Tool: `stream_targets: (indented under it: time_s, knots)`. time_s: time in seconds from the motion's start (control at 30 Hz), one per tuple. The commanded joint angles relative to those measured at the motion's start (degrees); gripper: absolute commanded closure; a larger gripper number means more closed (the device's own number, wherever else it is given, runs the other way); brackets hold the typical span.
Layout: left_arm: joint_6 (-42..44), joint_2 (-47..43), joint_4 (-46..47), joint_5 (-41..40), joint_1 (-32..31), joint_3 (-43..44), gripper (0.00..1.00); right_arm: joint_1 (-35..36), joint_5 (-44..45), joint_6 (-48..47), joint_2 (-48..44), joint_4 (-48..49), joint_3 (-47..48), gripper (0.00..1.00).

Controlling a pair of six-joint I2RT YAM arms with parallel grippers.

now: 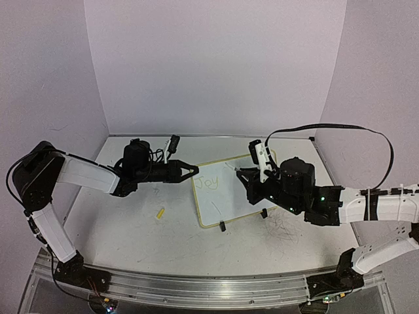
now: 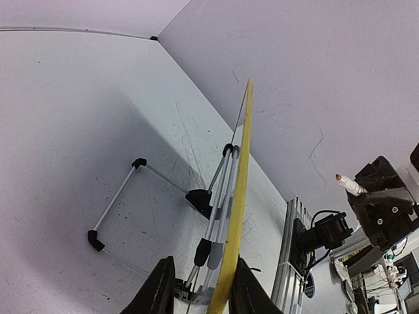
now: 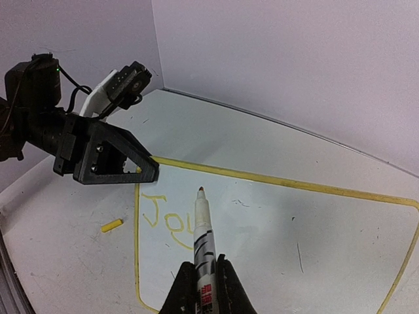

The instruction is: Write a sentence on the whiteboard

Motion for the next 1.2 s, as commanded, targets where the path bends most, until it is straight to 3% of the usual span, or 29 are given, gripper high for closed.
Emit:
stream_targets:
  time_s: [0.0,0.5,0.7,0.83,1.17]
  knots:
    - [1.6,1.03,2.3,1.07,-0.23,2.84,0.74,-0.41,-0.01,-1.84,-1.33,1.74,-1.03,1.0]
    - [2.32,3.12,2.26,1.41,-0.22,4.7,0.87,-0.46,-2.43,-5.63,0.3,1.61,-1.18,1.0]
    - [2.56,3.09,2.24,1.02,-0.21,4.61,0.82,-0.48,-2.6,-8.78,0.53,1.88,-1.21,1.0]
    - [2.38,3.24,2.26,0.69,-0.23,5.0,0.77,-0.43,-2.61,-7.21,0.37,2.11,-1.01,1.0]
    - [2.78,4.01,2.29,0.76,-0.23,5.63,0.89,-0.44,-2.71,-1.99,-0.36,3.02,-2.33,1.0]
